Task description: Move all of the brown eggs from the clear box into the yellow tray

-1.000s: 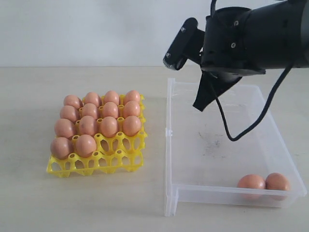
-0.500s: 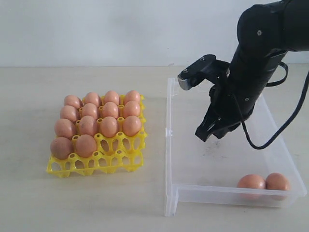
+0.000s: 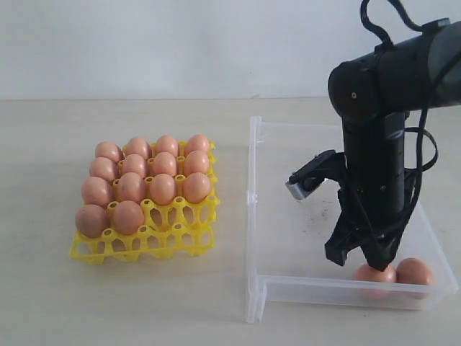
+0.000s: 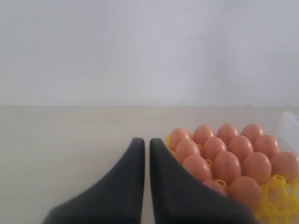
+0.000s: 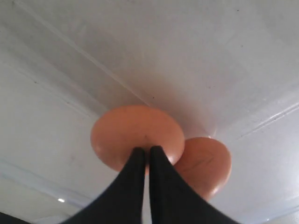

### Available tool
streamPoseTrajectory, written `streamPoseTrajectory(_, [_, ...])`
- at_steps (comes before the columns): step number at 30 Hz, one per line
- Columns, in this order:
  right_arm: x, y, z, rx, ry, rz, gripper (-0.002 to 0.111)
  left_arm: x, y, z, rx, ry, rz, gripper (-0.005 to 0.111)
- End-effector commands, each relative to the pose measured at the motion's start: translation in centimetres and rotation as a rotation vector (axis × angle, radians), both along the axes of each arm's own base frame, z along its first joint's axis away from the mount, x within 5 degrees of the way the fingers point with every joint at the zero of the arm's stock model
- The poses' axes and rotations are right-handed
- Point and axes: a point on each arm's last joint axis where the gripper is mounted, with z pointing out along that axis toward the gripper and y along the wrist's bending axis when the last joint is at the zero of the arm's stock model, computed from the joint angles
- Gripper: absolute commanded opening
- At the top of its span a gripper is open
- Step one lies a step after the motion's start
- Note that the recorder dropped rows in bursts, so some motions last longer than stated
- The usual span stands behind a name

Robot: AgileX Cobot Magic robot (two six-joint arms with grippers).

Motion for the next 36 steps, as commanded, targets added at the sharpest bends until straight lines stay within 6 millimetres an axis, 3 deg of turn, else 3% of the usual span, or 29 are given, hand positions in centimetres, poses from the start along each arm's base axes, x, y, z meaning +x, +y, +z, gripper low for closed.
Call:
streamPoseTrajectory(1, [0.5, -0.9, -0.2, -0.064, -0.014, 0.066, 0.000, 0.0, 0.0, 0.0, -0.005, -0.013, 0.006, 0.004])
streamPoseTrajectory(7, [1.0, -1.5, -0.1, -0.136, -0.060, 0.105, 0.000, 0.0, 0.0, 0.0, -0.005, -0.013, 0.006, 0.004])
streamPoseTrajectory(9, [1.0, -1.3, -0.1, -0.115, -0.056, 0.097, 0.006, 0.0, 0.0, 0.0, -0.005, -0.013, 0.006, 0.004])
streamPoseTrajectory(13, [0.9, -1.3, -0.1, -0.109, -0.051, 0.100, 0.035, 0.0, 0.0, 0.0, -0.005, -0.013, 0.006, 0.004])
streamPoseTrajectory(15, [0.9, -1.3, -0.1, -0.123, -0.061, 0.038, 0.054, 0.0, 0.0, 0.0, -0.005, -0.013, 0.006, 0.004])
streamPoseTrajectory(17, [0.9, -1.4, -0.1, -0.145, -0.080, -0.042, 0.064, 0.0, 0.0, 0.0, -0.005, -0.013, 0.006, 0.004])
streamPoseTrajectory(36, [0.1, -0.2, -0.3, -0.066, -0.043, -0.313, 0.065, 0.0, 0.0, 0.0, -0.005, -0.013, 0.006, 0.004])
